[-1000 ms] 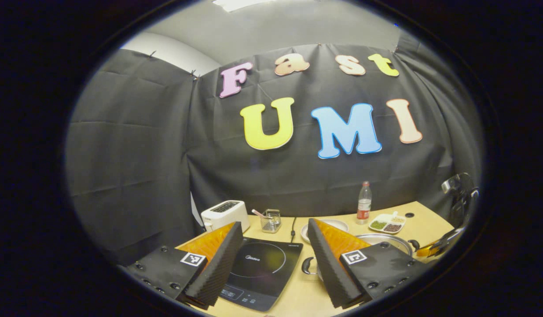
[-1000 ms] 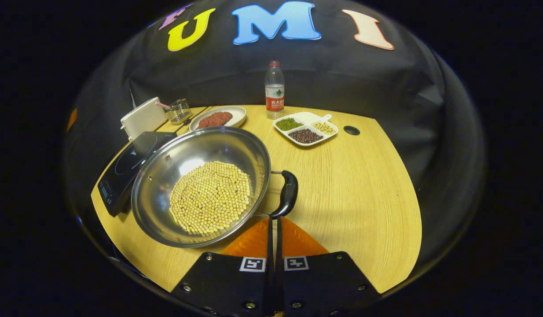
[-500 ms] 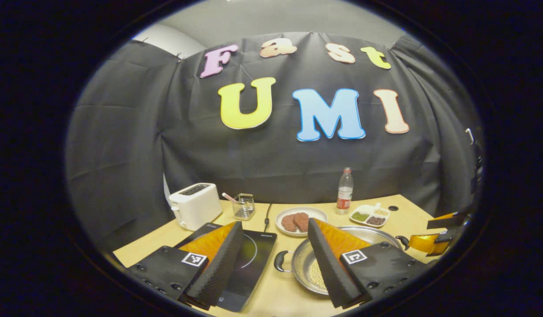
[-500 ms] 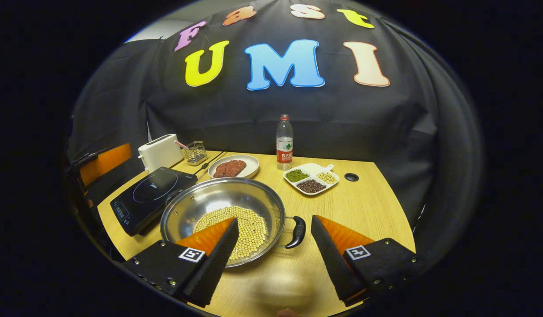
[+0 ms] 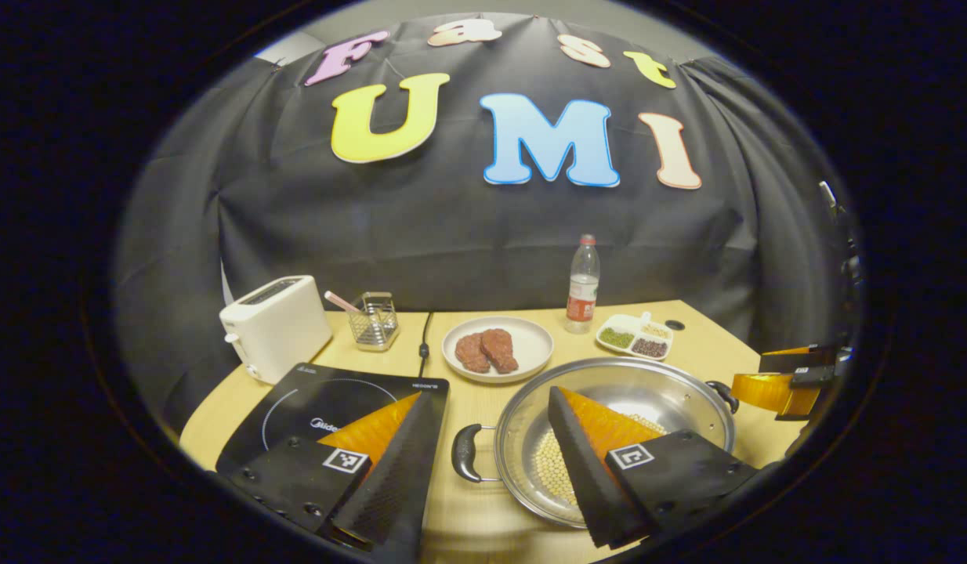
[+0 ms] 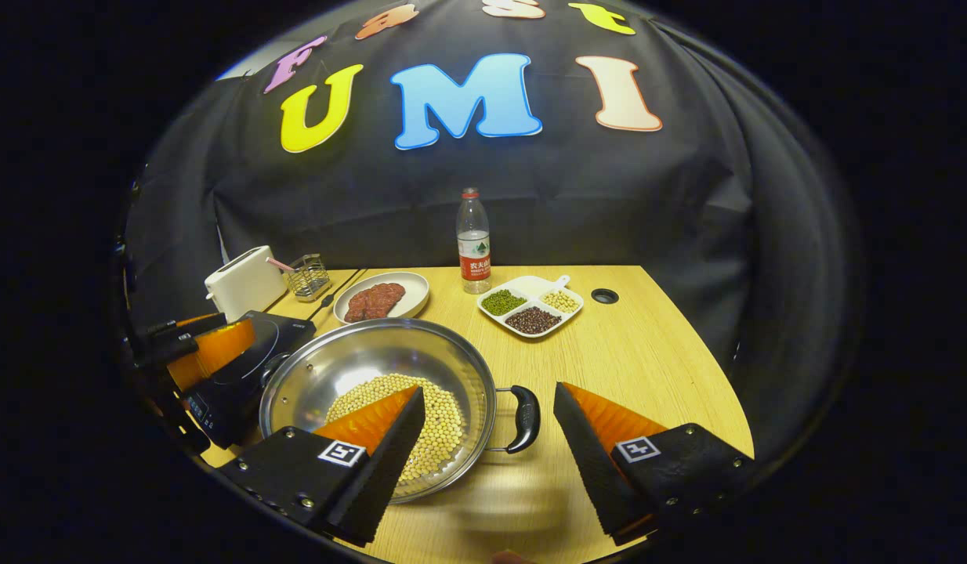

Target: First push the handle of the pot to place it horizontally, then grasp the pot with both hands and set it on the induction cooktop.

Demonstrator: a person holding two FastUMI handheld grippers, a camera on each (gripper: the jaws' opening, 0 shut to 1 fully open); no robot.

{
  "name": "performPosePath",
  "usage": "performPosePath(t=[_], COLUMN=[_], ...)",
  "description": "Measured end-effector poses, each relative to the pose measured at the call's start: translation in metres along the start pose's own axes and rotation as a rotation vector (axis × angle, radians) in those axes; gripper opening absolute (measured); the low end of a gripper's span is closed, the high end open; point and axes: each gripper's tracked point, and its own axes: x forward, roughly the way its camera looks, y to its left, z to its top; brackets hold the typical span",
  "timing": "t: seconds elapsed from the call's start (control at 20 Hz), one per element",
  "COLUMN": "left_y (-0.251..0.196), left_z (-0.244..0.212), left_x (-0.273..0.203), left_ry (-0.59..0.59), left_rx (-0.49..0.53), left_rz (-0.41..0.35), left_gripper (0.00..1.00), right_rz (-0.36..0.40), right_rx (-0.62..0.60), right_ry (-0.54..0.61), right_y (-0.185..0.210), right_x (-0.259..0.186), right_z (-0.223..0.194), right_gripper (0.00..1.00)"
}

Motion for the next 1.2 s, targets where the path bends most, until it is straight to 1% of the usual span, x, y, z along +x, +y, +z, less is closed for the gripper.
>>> performPosePath(t=[0.05, 0.1, 0.25, 0.35, 0.4, 0.45, 0.5, 0.6, 0.65, 0.7, 0.85, 0.9, 0.95, 1.05, 1.1, 1.15, 1.2], left_y=[0.0, 0.0, 0.0, 0.001, 0.001, 0.001, 0.001, -0.001, -0.002, -0.003, -0.003, -0.003, -0.002, 0.0, 0.001, 0.003, 0.005], left_z=[-0.006, -0.013, -0.033, -0.047, -0.053, -0.057, -0.061, -0.068, -0.072, -0.077, -0.086, -0.086, -0.086, -0.086, -0.087, -0.087, -0.089], left_x=[0.006, 0.014, 0.031, 0.041, 0.045, 0.048, 0.051, 0.055, 0.056, 0.058, 0.063, 0.064, 0.065, 0.066, 0.066, 0.066, 0.068], left_ry=[0.021, 0.042, 0.104, 0.147, 0.164, 0.181, 0.194, 0.212, 0.225, 0.243, 0.267, 0.272, 0.267, 0.265, 0.266, 0.266, 0.268], left_rx=[0.0, -0.001, -0.013, -0.021, -0.027, -0.031, -0.035, -0.038, -0.039, -0.041, -0.055, -0.059, -0.059, -0.059, -0.058, -0.054, -0.048], left_rz=[-0.012, -0.023, -0.045, -0.051, -0.055, -0.059, -0.063, -0.069, -0.073, -0.076, -0.073, -0.067, -0.061, -0.051, -0.047, -0.038, -0.03], left_gripper=[0.96, 0.92, 1.0, 0.92, 0.96, 0.92, 0.96, 0.96, 1.0, 0.97, 1.0, 0.98, 0.98, 0.96, 1.0, 0.91, 0.87], right_rz=[-0.013, -0.024, -0.046, -0.059, -0.061, -0.061, -0.064, -0.063, -0.062, -0.063, -0.072, -0.082, -0.084, -0.117, -0.126, -0.14, -0.137], right_rx=[0.007, 0.012, 0.025, 0.03, 0.031, 0.032, 0.029, 0.027, 0.025, 0.023, 0.019, 0.017, 0.022, 0.026, 0.036, 0.042, 0.052], right_ry=[0.006, 0.013, 0.037, 0.048, 0.055, 0.064, 0.072, 0.088, 0.097, 0.11, 0.137, 0.141, 0.15, 0.155, 0.158, 0.163, 0.165], right_y=[-0.002, -0.004, -0.006, -0.007, -0.007, -0.006, -0.006, -0.005, -0.003, -0.003, -0.004, -0.006, -0.006, -0.014, -0.015, -0.019, -0.019], right_x=[0.004, 0.008, 0.02, 0.027, 0.03, 0.033, 0.036, 0.042, 0.046, 0.048, 0.058, 0.06, 0.064, 0.067, 0.067, 0.068, 0.067], right_z=[-0.001, -0.003, -0.008, -0.011, -0.012, -0.016, -0.019, -0.023, -0.027, -0.03, -0.039, -0.04, -0.043, -0.045, -0.045, -0.047, -0.047], right_gripper=[1.0, 1.0, 1.0, 1.0, 1.0, 1.0, 1.0, 1.0, 1.0, 1.0, 1.0, 0.97, 0.95, 0.92, 0.81, 0.77, 0.63])
